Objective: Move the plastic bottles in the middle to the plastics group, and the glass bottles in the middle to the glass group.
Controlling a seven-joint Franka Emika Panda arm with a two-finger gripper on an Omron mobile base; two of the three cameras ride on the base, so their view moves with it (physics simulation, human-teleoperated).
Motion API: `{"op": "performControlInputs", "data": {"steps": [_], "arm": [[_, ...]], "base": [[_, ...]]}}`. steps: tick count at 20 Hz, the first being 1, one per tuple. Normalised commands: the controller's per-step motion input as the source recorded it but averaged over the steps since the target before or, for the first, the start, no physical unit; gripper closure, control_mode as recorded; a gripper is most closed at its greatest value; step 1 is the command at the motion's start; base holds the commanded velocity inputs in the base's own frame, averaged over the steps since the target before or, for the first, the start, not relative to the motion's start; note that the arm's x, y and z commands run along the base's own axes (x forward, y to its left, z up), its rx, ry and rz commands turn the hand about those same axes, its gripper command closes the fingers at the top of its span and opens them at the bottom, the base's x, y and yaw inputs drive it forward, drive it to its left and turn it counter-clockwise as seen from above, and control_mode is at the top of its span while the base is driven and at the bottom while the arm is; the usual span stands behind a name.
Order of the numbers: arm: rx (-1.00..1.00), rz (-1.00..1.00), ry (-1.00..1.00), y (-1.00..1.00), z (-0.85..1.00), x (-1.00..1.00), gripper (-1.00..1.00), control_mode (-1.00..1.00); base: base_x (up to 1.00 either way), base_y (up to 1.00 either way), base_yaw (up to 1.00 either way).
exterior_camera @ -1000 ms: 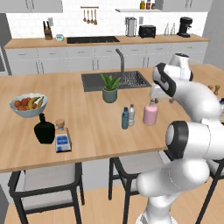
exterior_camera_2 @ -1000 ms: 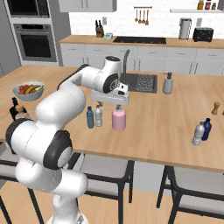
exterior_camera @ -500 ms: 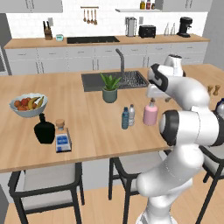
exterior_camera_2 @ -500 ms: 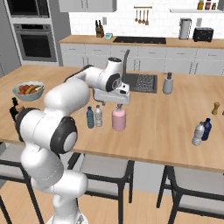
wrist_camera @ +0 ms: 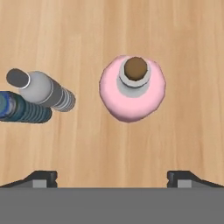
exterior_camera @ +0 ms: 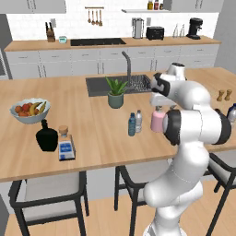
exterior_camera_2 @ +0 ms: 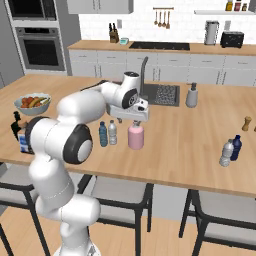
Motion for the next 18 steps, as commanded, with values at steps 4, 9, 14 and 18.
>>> {"op": "performControlInputs", "data": {"steps": [4,9,14,18], "arm": [[-0.02,0.0,0.0,0.0,-0.24,0.31,-1.0,-1.0],[-0.03,0.0,0.0,-0.01,-0.25,0.3,-1.0,-1.0],[-0.04,0.0,0.0,-0.07,-0.17,0.35,-1.0,-1.0],[0.0,0.0,0.0,-0.15,-0.09,0.38,-1.0,-1.0]], "base": [[0.0,0.0,0.0],[0.0,0.0,0.0],[0.0,0.0,0.0],[0.0,0.0,0.0]]}}
